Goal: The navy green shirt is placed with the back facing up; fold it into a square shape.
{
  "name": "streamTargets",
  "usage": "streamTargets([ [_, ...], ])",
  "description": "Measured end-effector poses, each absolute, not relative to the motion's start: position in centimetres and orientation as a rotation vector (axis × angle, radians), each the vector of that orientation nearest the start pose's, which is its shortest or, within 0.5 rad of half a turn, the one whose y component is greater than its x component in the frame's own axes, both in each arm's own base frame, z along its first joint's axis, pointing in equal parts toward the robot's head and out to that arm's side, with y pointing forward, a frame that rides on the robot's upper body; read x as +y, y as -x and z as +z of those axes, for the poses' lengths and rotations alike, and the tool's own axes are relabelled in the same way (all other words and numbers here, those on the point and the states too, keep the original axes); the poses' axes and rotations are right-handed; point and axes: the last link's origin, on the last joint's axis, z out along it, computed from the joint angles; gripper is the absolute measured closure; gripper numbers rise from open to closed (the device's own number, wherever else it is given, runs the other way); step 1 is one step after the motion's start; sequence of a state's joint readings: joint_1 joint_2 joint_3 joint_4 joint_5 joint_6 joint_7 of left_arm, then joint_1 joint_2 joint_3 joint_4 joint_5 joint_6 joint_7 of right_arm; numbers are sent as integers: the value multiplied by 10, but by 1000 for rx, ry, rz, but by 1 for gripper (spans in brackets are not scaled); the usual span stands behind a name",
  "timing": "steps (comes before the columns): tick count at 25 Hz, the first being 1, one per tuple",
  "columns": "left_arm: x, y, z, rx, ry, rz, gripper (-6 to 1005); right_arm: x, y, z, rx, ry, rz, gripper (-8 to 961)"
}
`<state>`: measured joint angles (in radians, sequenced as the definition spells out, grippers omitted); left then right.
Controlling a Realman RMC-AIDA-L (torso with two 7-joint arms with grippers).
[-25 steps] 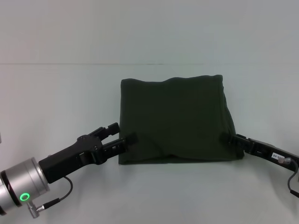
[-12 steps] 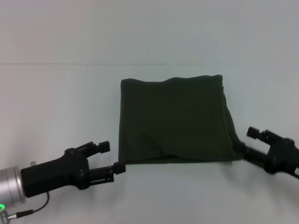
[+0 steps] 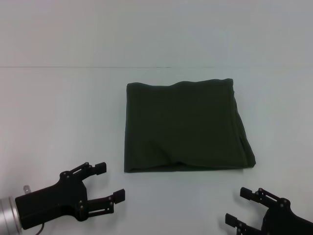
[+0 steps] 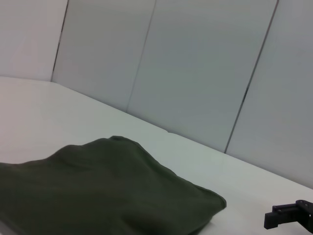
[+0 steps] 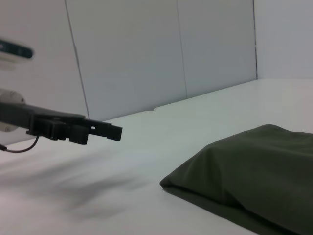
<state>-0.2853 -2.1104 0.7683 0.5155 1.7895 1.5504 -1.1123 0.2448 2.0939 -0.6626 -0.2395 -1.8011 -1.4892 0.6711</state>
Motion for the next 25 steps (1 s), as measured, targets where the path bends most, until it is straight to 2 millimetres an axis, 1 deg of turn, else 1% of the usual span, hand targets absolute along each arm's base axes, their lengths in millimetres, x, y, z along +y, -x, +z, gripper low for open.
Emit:
streamTargets([
  [2,251,312,-32,-699,2580,-846,52,207,-340,-62,519,2469,755,163],
  [5,250,311,-34,-700,2607,-833,52,206,-341,-64,517,2464,750,164],
  [13,247,313,-35,-710,2610,-828,53,216,-342,-55,520,2374,763,163],
  [25,246,309,-37,-713,2609,-859,53,224,-340,-53,503,2356,769,160],
])
